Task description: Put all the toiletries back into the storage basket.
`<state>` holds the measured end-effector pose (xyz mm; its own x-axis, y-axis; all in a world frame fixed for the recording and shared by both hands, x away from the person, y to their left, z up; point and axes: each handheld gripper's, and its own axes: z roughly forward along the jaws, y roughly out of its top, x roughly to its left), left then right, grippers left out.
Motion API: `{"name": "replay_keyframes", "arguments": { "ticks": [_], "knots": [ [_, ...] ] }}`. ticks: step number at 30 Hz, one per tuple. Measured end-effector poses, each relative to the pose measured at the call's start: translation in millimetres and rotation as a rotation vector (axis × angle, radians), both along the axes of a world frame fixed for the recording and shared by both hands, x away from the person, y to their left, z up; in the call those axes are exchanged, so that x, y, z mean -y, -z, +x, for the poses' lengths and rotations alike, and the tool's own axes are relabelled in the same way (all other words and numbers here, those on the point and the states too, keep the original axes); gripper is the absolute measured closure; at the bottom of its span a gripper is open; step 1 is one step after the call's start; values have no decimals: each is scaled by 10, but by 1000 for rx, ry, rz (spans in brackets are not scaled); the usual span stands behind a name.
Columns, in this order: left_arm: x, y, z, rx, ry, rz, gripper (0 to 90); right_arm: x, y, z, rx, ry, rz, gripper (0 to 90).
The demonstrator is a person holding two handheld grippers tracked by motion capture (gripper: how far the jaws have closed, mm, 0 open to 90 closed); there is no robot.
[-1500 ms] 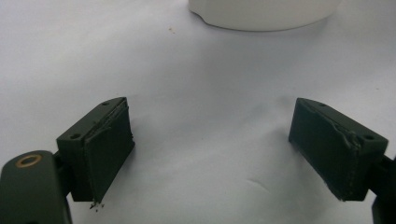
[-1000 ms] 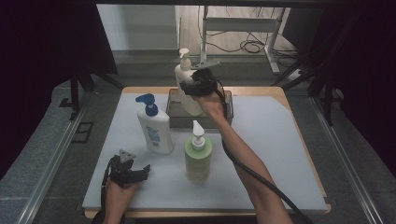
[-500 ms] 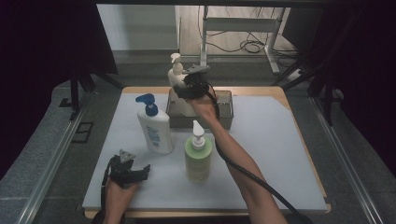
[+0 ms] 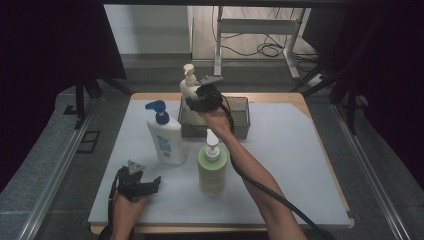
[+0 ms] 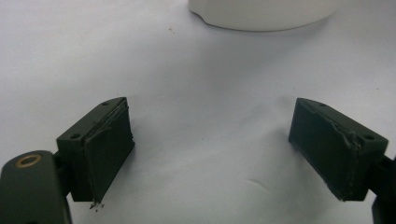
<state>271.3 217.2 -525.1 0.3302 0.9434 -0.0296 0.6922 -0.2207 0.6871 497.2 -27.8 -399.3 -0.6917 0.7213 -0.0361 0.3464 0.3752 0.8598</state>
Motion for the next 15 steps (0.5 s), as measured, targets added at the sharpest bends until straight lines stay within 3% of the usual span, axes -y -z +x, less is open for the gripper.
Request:
{"name": "replay_keyframes", "arguments": {
  "ticks": [15],
  "knots": [
    [-2,-2,0,-2,1,2,129,36,236,-39,-42,1,-27,383]
  ]
}}
